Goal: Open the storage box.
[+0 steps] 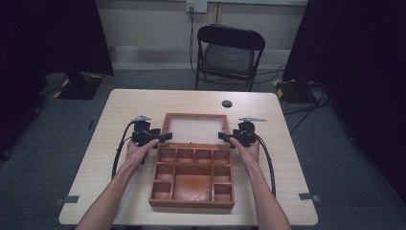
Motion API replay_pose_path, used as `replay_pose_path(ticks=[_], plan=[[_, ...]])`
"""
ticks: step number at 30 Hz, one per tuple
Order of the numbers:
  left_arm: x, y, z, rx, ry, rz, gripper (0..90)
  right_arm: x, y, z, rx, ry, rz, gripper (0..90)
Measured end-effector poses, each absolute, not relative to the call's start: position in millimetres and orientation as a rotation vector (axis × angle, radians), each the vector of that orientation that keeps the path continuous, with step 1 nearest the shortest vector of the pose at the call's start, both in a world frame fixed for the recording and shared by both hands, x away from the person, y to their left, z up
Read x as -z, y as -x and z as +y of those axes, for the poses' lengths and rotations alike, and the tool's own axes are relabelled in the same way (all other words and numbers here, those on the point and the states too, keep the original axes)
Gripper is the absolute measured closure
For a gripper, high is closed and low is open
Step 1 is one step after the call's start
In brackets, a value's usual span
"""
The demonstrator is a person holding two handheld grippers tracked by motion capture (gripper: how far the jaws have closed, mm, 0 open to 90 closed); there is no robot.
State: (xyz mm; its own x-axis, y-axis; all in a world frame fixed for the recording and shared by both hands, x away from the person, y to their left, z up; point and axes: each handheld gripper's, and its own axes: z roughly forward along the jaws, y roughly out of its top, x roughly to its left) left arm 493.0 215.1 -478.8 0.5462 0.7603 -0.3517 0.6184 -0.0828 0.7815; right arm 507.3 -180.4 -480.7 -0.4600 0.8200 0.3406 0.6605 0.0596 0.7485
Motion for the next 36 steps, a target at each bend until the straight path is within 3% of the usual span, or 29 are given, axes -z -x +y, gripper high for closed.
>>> replay_pose_path(ticks=[26, 36], plan=[[480, -430, 279, -0.325, -1.833, 1.215, 22.9, 458, -423, -246, -1.289, -1.461, 2.122, 16.4], [482, -402, 290, -0.362, -1.956, 1.244, 22.9, 465, -384, -272, -1.164, -1.483, 2.129, 16.7]])
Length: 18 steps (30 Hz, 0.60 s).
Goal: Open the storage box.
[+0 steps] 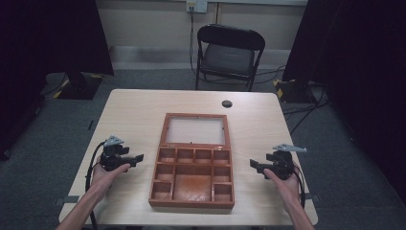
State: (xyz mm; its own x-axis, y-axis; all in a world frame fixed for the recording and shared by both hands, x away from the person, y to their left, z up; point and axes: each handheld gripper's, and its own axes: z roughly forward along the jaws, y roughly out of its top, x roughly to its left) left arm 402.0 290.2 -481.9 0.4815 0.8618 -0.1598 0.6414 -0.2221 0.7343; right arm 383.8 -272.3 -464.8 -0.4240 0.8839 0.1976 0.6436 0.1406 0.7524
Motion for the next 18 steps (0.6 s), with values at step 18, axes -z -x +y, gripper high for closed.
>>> replay_pose_path(ticks=[18], plan=[[502, -373, 303, -0.546, -2.038, 1.222, 14.4, 500, -357, -276, -0.899, -1.418, 2.095, 8.8]])
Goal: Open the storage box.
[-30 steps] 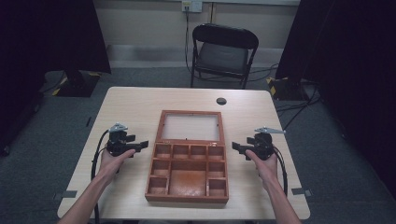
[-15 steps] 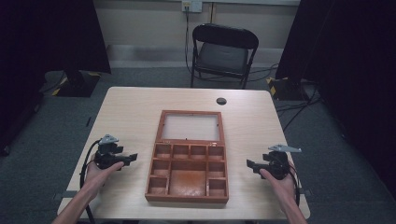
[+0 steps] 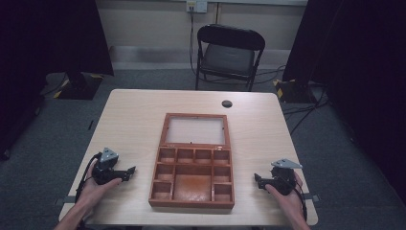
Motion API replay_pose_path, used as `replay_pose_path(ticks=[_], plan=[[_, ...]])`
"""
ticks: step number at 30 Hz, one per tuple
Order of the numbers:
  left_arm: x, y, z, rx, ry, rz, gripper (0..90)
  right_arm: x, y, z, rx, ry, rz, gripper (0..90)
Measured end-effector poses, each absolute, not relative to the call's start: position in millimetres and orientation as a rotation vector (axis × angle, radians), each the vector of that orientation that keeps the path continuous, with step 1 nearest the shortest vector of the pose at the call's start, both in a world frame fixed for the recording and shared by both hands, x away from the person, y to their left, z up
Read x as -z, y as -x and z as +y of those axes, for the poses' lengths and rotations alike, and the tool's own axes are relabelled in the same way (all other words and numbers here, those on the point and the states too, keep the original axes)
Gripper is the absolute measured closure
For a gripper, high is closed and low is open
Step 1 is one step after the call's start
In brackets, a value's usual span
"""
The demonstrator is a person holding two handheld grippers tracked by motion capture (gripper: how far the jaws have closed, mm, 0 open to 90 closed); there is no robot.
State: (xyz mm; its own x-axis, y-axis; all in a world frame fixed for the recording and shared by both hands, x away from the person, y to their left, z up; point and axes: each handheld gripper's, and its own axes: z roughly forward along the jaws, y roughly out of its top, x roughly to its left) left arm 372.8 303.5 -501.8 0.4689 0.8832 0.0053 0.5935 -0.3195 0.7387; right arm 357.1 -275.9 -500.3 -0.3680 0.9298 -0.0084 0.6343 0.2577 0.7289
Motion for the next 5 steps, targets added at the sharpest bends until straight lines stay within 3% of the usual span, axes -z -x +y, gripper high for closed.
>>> replay_pose_path(ticks=[5], plan=[[501.9, -372.5, 303.1, -0.543, -2.033, 1.228, 14.3, 500.2, -357.2, -275.8, -0.892, -1.431, 2.086, 8.5]])
